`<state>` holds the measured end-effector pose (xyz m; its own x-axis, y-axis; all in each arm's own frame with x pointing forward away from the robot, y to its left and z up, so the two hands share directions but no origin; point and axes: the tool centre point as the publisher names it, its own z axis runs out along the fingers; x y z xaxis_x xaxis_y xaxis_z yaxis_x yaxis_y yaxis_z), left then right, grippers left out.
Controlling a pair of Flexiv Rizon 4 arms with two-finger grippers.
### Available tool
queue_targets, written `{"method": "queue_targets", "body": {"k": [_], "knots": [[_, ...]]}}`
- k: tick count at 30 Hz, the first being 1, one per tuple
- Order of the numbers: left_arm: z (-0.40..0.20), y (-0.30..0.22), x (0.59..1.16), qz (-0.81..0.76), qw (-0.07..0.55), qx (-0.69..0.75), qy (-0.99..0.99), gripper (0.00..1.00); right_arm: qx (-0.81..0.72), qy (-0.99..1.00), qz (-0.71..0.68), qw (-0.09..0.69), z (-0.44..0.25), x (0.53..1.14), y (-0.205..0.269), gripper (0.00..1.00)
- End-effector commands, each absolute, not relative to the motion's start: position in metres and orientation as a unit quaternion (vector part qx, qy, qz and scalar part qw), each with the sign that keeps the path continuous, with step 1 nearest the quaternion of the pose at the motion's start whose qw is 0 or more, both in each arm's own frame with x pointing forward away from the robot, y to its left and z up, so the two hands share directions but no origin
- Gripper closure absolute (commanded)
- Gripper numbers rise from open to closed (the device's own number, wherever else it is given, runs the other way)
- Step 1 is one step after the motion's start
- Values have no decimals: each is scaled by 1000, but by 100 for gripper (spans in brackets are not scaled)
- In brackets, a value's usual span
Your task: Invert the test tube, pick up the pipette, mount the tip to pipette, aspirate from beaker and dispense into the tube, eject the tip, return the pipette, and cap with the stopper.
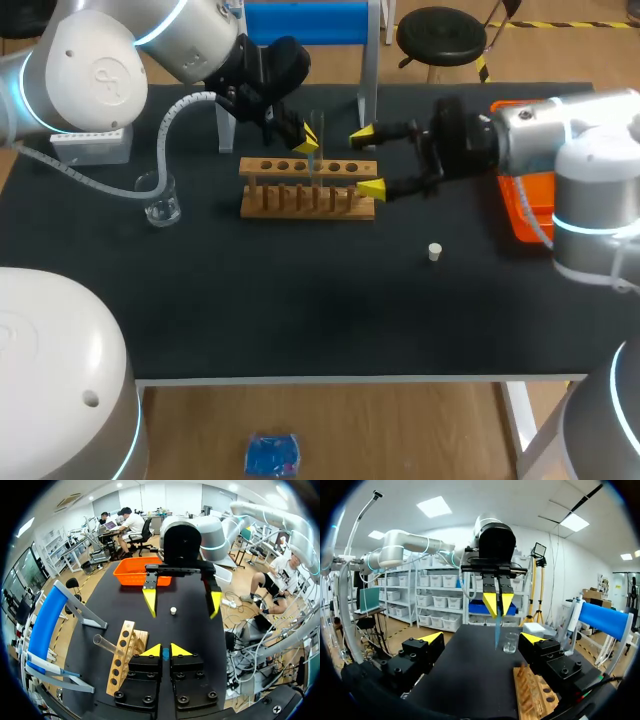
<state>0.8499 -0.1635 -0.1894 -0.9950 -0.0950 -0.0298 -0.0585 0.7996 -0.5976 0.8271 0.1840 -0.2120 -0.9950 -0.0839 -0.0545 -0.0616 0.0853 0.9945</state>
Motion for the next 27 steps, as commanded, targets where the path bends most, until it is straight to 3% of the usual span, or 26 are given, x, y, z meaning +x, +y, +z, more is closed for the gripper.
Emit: {"method": "queue_targets", "body": {"k": [1, 9, 11, 19, 22, 27], "knots": [[-188, -163, 850, -312, 28, -41, 949, 100, 55, -722, -689, 1, -219, 830, 201, 0], [-188, -163, 850, -312, 28, -41, 949, 100, 38, -708, -705, 26, -224, 833, 221, 0], [-188, -163, 850, -312, 28, -41, 949, 100, 33, -709, -704, 28, -225, 835, 225, 9], [-188, -163, 850, -312, 28, -41, 949, 100, 15, -711, -702, 37, -225, 842, 233, 22], [-188, -163, 850, -312, 28, -41, 949, 100, 14, -713, -700, 39, -226, 845, 237, 17], [-188, -163, 850, -312, 28, -41, 949, 100, 14, -713, -700, 41, -226, 847, 242, 24]]}}
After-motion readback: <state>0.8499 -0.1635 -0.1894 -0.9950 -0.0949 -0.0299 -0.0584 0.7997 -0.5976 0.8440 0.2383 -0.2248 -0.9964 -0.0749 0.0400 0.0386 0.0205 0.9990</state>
